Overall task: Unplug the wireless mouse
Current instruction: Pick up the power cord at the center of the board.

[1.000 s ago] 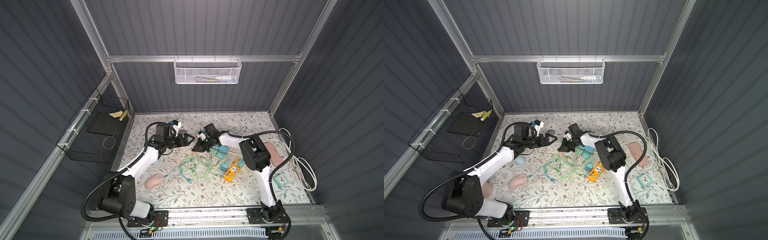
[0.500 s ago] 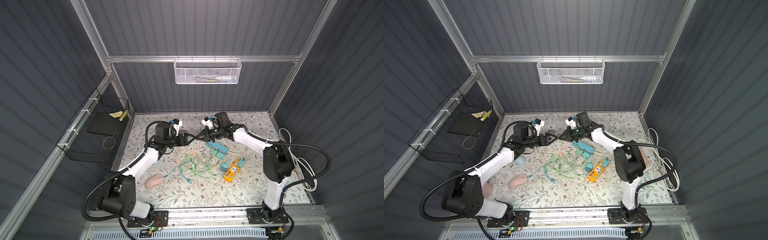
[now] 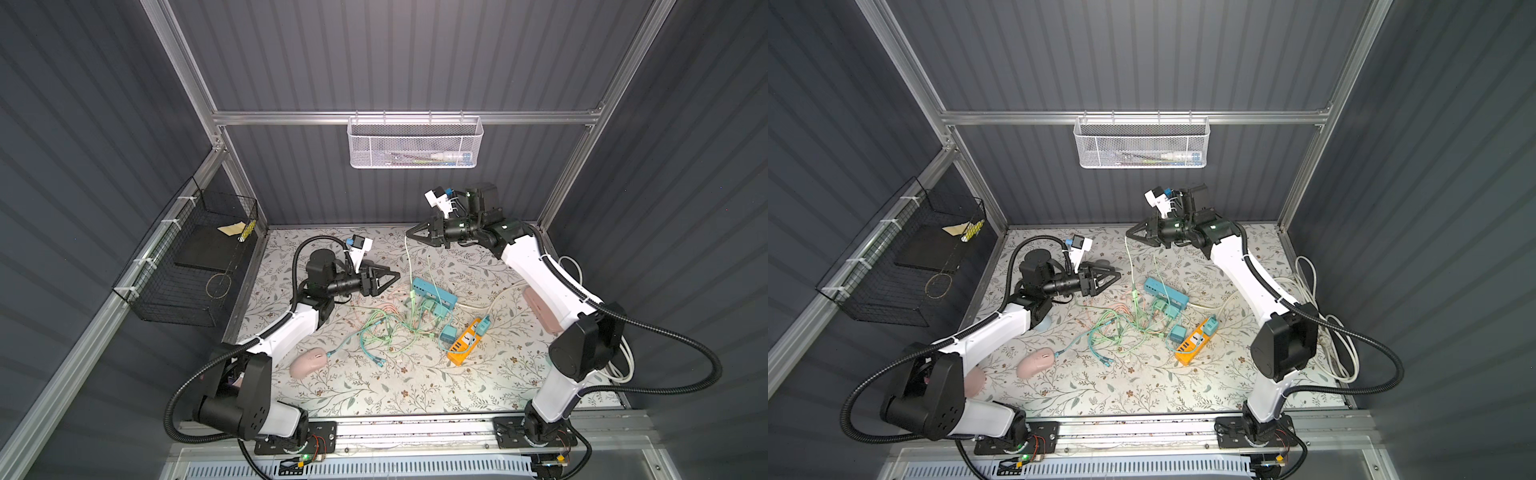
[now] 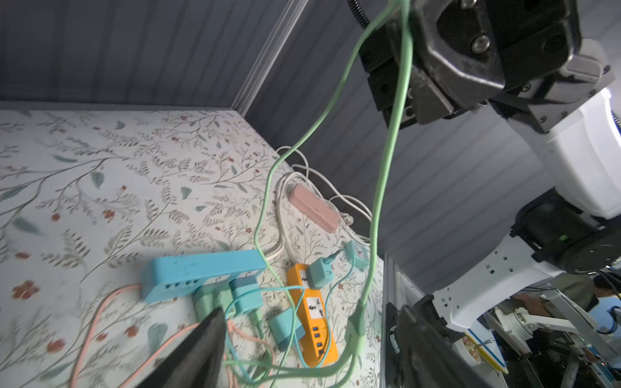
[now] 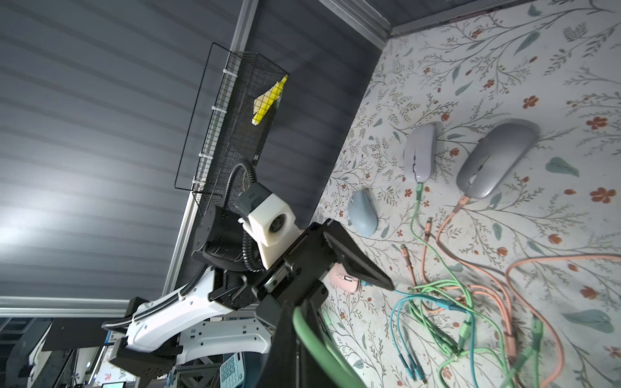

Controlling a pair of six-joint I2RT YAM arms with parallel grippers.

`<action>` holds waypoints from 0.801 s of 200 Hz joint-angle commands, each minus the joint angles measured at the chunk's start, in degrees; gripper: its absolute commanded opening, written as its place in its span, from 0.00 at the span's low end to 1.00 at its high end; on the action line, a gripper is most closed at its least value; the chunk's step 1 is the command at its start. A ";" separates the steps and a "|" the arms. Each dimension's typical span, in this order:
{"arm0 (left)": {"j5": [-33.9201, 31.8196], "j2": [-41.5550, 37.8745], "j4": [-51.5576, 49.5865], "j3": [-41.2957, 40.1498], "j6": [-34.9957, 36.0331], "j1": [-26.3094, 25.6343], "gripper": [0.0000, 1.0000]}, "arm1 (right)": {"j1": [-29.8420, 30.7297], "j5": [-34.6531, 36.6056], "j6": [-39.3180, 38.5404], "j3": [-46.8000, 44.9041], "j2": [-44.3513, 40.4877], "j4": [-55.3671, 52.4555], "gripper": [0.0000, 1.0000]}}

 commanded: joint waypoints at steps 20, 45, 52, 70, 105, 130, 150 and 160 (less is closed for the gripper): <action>1.68 4.49 9.72 5.94 -5.23 -4.67 0.81 | -0.05 -2.81 -0.21 -1.80 -2.67 -0.41 0.00; 0.95 7.52 11.37 9.62 -6.66 -6.08 0.81 | -0.12 -3.59 0.75 -4.14 -4.54 1.35 0.00; 1.25 8.61 13.79 10.49 -8.61 -6.44 0.81 | -0.07 -3.65 0.75 -4.56 -4.91 1.38 0.00; 1.34 11.51 19.29 12.52 -13.39 -7.04 0.70 | -0.08 -4.40 1.06 -5.31 -5.69 1.35 0.00; 4.46 16.72 26.01 18.07 -19.58 -7.07 0.00 | -0.41 -4.84 0.99 -5.12 -8.31 1.99 0.00; 4.72 15.73 19.28 25.43 -16.15 -6.97 0.00 | -2.30 -3.97 -1.22 -2.93 -11.42 -2.57 0.18; 3.87 15.68 9.41 35.67 -11.11 -7.05 0.00 | -4.54 -2.33 -4.66 -2.20 -15.02 -5.75 0.44; 3.22 16.37 7.16 39.82 -9.95 -6.94 0.00 | -5.70 -1.76 -6.14 -2.33 -16.92 -7.09 0.49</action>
